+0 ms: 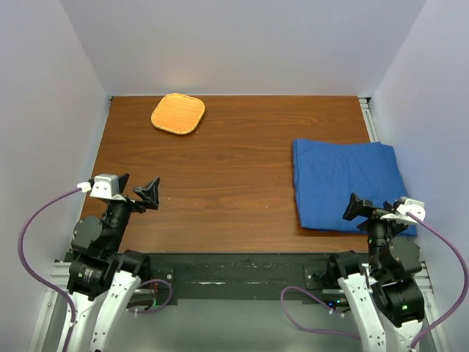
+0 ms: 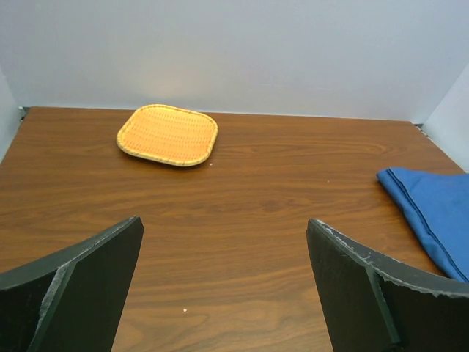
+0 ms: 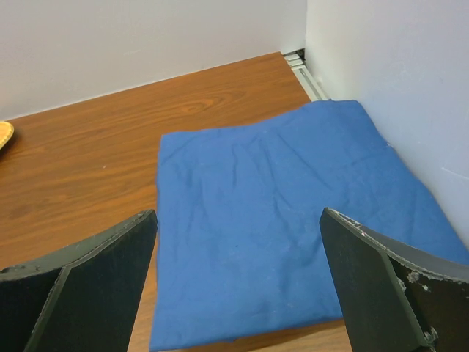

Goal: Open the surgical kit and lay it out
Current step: Move the surgical kit at the center of the board.

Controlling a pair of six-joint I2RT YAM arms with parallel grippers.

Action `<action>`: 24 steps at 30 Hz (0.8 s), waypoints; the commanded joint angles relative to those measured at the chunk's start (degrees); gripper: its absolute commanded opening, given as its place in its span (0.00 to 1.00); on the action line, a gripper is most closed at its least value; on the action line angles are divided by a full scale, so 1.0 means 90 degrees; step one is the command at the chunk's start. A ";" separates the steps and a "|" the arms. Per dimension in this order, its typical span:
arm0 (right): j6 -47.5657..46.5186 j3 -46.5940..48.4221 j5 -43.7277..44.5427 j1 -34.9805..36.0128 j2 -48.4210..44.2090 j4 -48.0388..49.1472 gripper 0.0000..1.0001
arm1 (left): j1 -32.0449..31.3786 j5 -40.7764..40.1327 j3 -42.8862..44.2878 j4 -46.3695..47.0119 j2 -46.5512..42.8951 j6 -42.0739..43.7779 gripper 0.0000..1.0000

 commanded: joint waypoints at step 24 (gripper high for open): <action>0.1133 0.0276 -0.0485 0.0523 0.3167 0.0651 0.99 | -0.1212 0.2206 0.0650 0.4234 0.7088 -0.3160 1.00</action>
